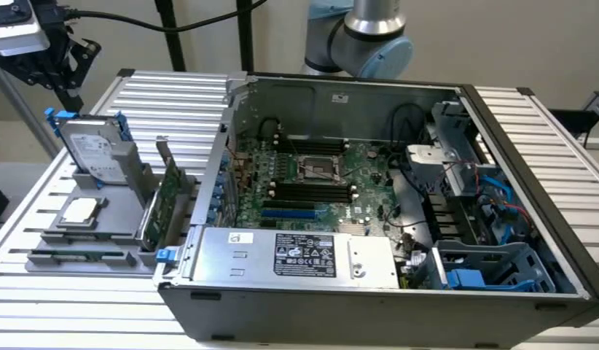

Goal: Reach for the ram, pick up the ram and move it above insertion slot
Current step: 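Reach for the ram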

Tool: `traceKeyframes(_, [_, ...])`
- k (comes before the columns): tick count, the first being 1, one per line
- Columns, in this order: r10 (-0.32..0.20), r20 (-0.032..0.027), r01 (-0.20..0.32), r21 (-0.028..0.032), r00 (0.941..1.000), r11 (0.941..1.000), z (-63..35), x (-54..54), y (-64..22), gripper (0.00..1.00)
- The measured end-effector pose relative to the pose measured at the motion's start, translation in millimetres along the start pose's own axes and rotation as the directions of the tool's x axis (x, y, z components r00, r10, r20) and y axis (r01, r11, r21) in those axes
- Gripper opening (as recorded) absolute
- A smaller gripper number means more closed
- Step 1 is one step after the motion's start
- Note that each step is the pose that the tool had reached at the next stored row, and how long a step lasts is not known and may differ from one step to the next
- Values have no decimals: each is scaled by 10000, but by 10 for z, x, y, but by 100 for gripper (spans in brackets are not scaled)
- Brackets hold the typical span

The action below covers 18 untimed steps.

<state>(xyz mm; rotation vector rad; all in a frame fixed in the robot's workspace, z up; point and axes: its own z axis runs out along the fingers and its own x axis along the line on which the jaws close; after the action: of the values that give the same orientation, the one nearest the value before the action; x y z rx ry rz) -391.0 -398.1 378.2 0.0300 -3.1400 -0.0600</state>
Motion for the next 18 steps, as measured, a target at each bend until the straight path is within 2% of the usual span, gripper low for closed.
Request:
traceKeyframes(2, [1,-1,-1,0,10000,10000,0,0,-2,11])
traceKeyframes(4, [2,-1,-2,1,10000,10000,0,2,-44,11])
traceKeyframes(18, [0,1,0,0,10000,10000,32,13,-680,11])
